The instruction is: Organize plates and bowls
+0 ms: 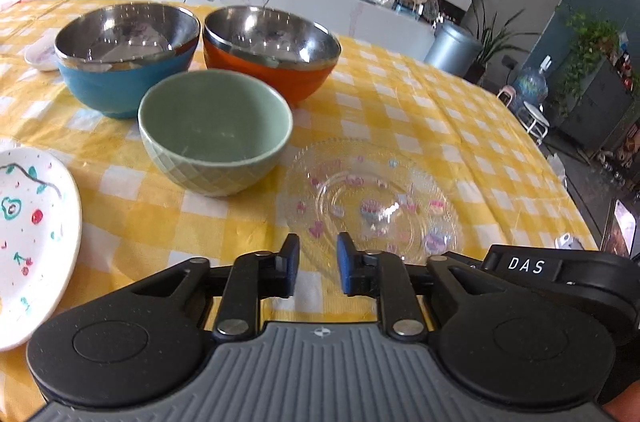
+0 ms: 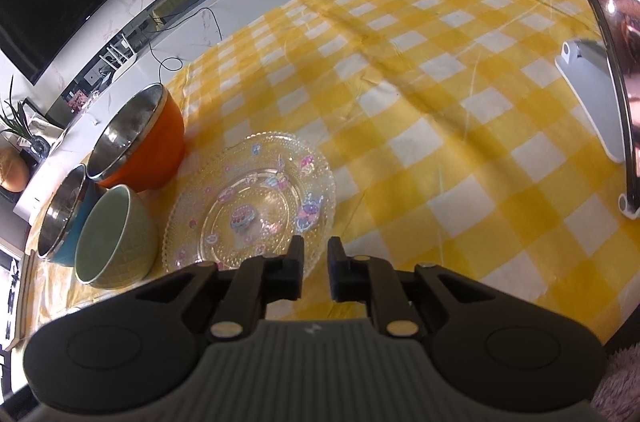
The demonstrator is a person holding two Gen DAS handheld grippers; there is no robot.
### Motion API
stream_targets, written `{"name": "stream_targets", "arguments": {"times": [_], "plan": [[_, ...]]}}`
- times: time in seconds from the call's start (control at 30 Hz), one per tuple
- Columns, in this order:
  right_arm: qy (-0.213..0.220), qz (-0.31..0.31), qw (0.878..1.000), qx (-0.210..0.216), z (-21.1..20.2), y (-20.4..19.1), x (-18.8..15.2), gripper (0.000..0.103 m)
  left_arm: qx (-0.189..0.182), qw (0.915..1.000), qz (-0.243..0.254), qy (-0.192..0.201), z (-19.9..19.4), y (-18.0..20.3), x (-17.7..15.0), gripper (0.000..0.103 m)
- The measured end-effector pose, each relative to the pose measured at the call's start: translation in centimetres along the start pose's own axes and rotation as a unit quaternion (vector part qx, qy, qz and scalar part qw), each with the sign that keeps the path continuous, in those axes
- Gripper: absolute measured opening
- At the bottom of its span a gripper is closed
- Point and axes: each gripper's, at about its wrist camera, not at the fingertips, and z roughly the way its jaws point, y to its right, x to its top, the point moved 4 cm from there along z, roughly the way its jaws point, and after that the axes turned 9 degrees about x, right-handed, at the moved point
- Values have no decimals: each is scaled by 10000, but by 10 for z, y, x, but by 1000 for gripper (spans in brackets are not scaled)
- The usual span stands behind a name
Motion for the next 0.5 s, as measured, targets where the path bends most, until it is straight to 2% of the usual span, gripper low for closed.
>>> {"name": "stream_targets", "arguments": {"times": [0.13,0.3,0.33,0.37,0.5], "plan": [[167,-89,9998,-47,6,-1,9,17,16,9999,-69,105,5,-1,6,35],[526,-474,9973,-205,10,-7,22,21,134,9996,-200,137,16,-5,8,35],[580,-508,9969,-133,10,-8,25,28,135,9996,-205,151,18,-6,8,35],[602,-487,9970,-51,11,-9,27,29,128,9995,-210,174,19,-6,9,35],[645,-405,9971,-1,12,-6,30,31,73,9992,-259,283,25,-6,13,35]]}}
